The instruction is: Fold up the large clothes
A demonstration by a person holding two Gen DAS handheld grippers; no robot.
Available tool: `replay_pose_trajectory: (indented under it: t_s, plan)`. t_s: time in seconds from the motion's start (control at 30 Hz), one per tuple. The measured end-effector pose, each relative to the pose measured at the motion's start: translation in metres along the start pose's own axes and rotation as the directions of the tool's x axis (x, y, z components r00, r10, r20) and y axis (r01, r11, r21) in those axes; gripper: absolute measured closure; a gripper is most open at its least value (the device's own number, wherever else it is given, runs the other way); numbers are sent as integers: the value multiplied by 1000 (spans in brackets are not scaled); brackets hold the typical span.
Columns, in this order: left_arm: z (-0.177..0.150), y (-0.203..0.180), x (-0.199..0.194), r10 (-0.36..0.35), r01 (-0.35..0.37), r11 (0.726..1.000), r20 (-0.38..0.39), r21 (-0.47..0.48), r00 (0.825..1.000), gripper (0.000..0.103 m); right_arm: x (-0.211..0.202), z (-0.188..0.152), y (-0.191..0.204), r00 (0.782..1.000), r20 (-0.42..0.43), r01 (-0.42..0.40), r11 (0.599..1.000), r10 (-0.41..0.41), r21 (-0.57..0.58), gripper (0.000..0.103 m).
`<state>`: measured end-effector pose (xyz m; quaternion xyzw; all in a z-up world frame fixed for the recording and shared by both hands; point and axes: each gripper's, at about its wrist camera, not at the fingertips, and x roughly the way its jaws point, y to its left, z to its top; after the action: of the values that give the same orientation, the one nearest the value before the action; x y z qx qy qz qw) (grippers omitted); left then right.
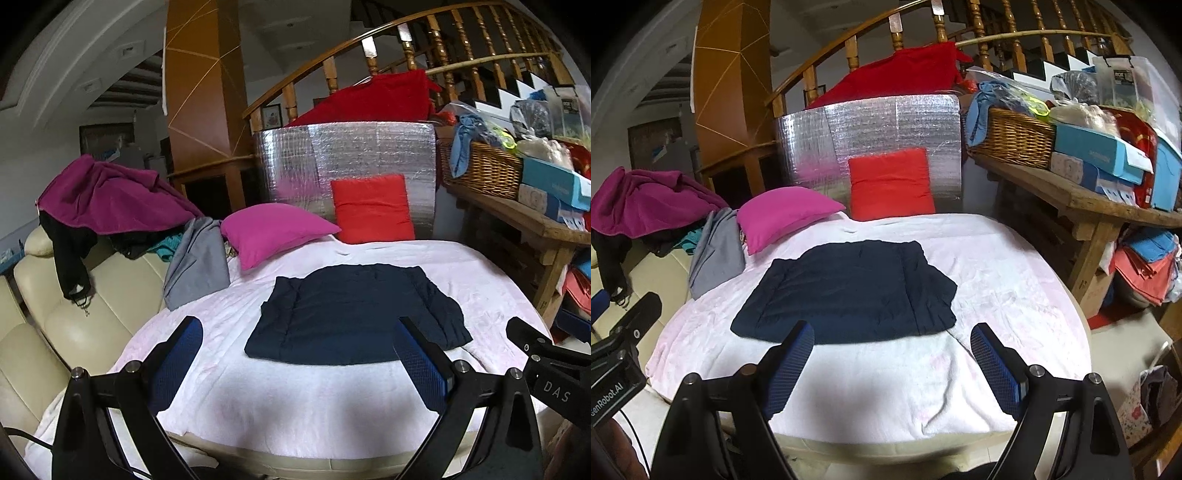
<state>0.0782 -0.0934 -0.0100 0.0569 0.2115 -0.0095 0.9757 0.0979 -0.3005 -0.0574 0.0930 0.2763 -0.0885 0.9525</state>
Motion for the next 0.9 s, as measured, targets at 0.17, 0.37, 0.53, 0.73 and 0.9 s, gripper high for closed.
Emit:
replay_pose_trajectory:
  t_s: [0.17, 0.37, 0.53, 0.73, 0.9]
  plan:
    - [-2, 7, 11, 8, -8, 1000, -14, 10, 1000, 1, 13, 1, 9, 1000, -17, -2, 1000, 2, -7, 14]
    - [-3, 21, 15, -21, 21, 1000, -18, -5, 1000, 1, 15, -2, 25, 999, -28, 20, 1000, -21, -22, 14]
    - [1, 37, 10, -41, 41, 999, -2, -16, 999, 1, 6, 3, 37, 999, -10, 40, 999, -40, -32, 14]
    - [4, 58, -1, -33, 34, 999, 23, -28, 999, 1, -11, 10, 55, 998, 28, 50, 998, -49, -48, 14]
    - [6, 74, -10, -33, 35, 998, 39, -52, 999, 1, -24, 15, 69, 998, 51, 43, 997, -40, -57, 14]
